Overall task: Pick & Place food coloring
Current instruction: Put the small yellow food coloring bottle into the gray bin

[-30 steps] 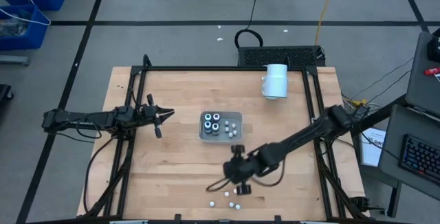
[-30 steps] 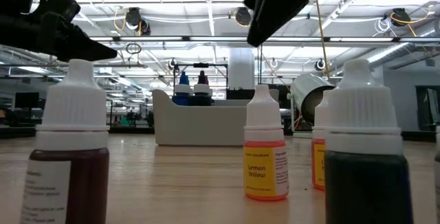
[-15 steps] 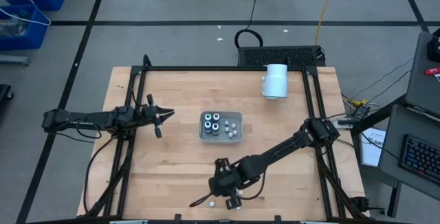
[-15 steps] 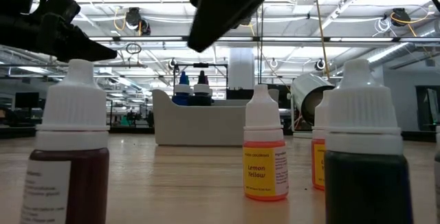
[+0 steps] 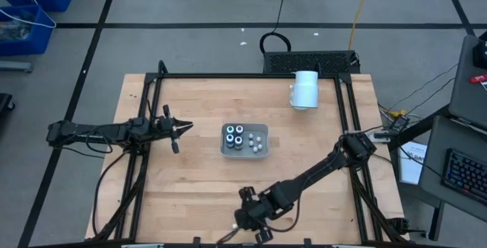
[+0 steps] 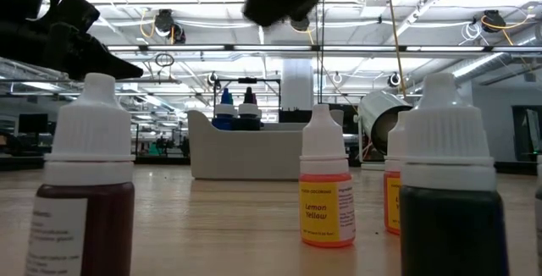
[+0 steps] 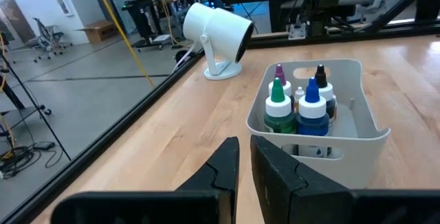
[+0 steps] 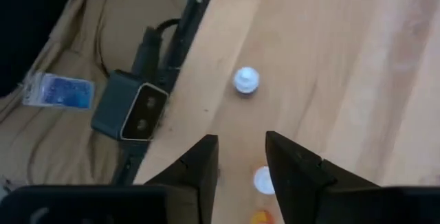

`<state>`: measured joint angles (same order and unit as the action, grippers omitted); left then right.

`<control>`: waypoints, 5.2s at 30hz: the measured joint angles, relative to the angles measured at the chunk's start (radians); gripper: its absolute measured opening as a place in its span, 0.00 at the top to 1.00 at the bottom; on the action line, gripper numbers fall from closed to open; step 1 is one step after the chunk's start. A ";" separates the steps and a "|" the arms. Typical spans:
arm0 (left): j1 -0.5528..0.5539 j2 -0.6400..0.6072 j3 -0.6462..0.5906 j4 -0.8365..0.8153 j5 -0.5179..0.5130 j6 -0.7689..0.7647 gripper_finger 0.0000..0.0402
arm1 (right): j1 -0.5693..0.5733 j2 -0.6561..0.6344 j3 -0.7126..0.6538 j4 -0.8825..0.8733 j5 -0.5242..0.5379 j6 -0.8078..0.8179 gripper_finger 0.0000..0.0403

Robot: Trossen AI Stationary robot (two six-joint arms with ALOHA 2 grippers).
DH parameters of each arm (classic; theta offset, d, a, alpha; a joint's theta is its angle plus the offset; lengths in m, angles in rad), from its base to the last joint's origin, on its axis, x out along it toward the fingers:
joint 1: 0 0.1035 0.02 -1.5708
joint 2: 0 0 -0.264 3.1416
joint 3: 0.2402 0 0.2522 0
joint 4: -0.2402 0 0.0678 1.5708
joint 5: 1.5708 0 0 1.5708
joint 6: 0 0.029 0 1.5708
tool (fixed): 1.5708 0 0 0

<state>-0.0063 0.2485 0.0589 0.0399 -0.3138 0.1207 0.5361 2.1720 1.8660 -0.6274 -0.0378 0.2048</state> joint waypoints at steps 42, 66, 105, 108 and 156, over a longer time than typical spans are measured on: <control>0.000 0.000 0.000 0.002 0.000 0.005 0.88 | -0.011 0.001 -0.170 0.108 0.058 -0.068 0.58; 0.000 0.000 0.000 0.002 0.000 0.006 0.88 | -0.011 0.010 -0.169 0.131 0.026 -0.086 0.82; 0.000 0.000 0.000 0.001 0.000 0.006 0.88 | -0.231 -0.335 -0.169 -0.055 0.442 -0.195 0.88; 0.000 0.000 0.000 -0.002 0.000 0.014 0.88 | -0.305 -0.350 -0.215 -0.031 0.432 -0.229 0.88; 0.000 0.000 0.000 -0.034 -0.003 0.054 0.88 | -0.452 -0.343 -0.695 0.565 0.116 -0.186 0.88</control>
<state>-0.0059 0.2484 0.0589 0.0056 -0.3164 0.1745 0.0842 1.8288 1.1707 -0.0623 0.0783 0.0184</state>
